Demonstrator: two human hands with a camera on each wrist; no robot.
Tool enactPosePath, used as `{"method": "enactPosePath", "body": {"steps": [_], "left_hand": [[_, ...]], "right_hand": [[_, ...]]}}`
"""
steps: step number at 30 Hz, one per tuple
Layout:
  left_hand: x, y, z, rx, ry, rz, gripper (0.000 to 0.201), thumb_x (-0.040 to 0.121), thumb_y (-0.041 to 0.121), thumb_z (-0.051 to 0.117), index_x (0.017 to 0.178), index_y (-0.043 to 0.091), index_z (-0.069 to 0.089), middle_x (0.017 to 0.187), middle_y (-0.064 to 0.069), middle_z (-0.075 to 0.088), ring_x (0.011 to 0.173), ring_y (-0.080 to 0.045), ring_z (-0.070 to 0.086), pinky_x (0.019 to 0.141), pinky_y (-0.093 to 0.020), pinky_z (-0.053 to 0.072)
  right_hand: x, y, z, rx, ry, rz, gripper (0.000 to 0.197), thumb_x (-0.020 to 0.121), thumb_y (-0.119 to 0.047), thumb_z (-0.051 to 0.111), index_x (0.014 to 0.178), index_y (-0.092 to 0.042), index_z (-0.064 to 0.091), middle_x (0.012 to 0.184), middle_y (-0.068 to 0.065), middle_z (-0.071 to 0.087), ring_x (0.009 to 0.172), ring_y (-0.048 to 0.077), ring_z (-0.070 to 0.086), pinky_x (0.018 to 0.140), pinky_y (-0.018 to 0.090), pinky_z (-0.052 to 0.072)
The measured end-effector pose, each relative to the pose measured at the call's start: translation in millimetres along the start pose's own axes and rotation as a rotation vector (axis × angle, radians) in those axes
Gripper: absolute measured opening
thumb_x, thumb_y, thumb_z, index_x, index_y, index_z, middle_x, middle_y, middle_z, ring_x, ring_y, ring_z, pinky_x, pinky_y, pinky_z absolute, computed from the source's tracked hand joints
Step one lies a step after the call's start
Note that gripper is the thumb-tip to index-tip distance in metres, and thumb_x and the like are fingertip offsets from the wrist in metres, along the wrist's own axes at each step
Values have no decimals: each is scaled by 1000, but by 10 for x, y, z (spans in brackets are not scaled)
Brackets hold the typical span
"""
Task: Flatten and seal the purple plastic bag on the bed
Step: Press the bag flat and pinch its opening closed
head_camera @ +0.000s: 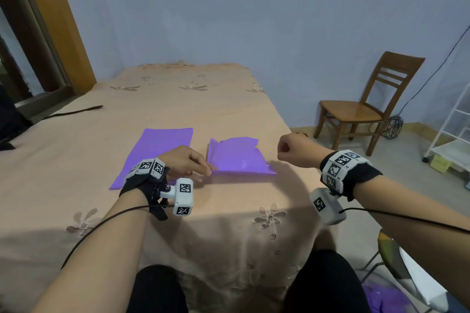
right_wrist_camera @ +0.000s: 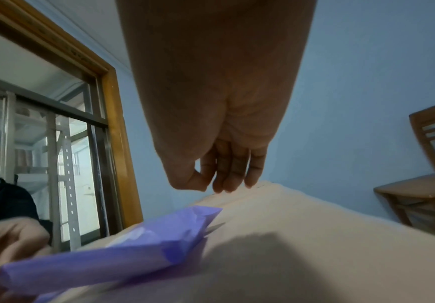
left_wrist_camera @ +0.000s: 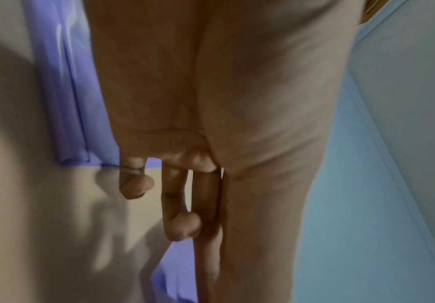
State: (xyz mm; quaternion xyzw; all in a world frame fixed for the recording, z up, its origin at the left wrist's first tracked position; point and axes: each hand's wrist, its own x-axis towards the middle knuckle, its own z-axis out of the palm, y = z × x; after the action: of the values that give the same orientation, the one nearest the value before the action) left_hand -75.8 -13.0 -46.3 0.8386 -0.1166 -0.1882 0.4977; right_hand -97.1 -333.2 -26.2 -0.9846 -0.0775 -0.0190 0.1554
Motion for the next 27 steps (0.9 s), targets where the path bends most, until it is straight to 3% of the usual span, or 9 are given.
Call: {"method": "enactPosePath", "body": {"steps": [6, 10, 12, 14, 17, 19, 21, 23, 27], "left_hand": [[-22, -9, -13, 233, -201, -66, 6, 82, 23, 79, 87, 20, 82, 105, 1, 78, 67, -8, 57, 56, -18, 38], [23, 27, 48, -30, -24, -109, 37, 97, 25, 61, 95, -11, 72, 88, -13, 73, 45, -9, 50, 46, -18, 42], [72, 42, 63, -36, 56, -135, 28, 97, 19, 61, 85, -5, 67, 75, -14, 66, 41, -10, 54, 45, -21, 44], [97, 53, 61, -33, 62, -183, 19, 93, 18, 68, 84, 2, 61, 69, -13, 60, 43, -16, 55, 55, -28, 48], [132, 50, 65, 2, -4, -258, 35, 76, 26, 84, 92, 10, 58, 78, -18, 59, 57, -25, 63, 83, -46, 44], [175, 75, 85, 6, 14, -274, 40, 75, 21, 86, 96, 11, 54, 74, -17, 66, 59, -26, 68, 91, -54, 49], [167, 147, 126, 28, 45, -278, 37, 80, 11, 82, 99, 11, 50, 53, -9, 65, 52, -23, 65, 69, -43, 58], [165, 185, 155, 54, 62, -282, 34, 83, 3, 77, 99, 12, 48, 48, -6, 61, 47, -21, 63, 44, -27, 49], [225, 183, 172, 69, 92, -266, 34, 84, -1, 74, 98, 13, 47, 57, -9, 62, 53, -23, 61, 33, -19, 41]], "right_hand": [[11, -231, 56, 73, -92, -59, 21, 90, -17, 48, 97, -15, 68, 96, 1, 69, 87, 20, 57, 71, 27, 43], [4, -342, 130, 15, -149, -117, 24, 89, -15, 50, 103, -17, 69, 102, 0, 65, 87, 17, 54, 63, 17, 38], [11, -375, 166, 5, -176, -122, 23, 88, -17, 53, 103, -18, 70, 104, 1, 66, 85, 17, 55, 59, 15, 38], [24, -405, 187, -3, -200, -122, 22, 88, -22, 56, 105, -20, 70, 102, 0, 64, 87, 17, 55, 67, 20, 42], [60, -450, 211, -26, -224, -116, 24, 85, -31, 63, 106, -22, 69, 96, -4, 60, 90, 17, 57, 78, 27, 48], [90, -472, 233, -36, -240, -109, 24, 80, -35, 69, 102, -25, 67, 90, -9, 57, 88, 16, 56, 77, 28, 46], [104, -492, 249, -77, -252, -102, 27, 76, -37, 74, 99, -27, 66, 87, -12, 53, 84, 14, 52, 78, 28, 39], [114, -499, 254, -98, -260, -100, 30, 75, -36, 76, 101, -24, 67, 89, -11, 53, 82, 14, 50, 78, 27, 36], [168, -509, 255, -84, -205, -154, 15, 77, -22, 73, 92, -19, 73, 71, -17, 51, 81, 14, 50, 75, 28, 37]]}}
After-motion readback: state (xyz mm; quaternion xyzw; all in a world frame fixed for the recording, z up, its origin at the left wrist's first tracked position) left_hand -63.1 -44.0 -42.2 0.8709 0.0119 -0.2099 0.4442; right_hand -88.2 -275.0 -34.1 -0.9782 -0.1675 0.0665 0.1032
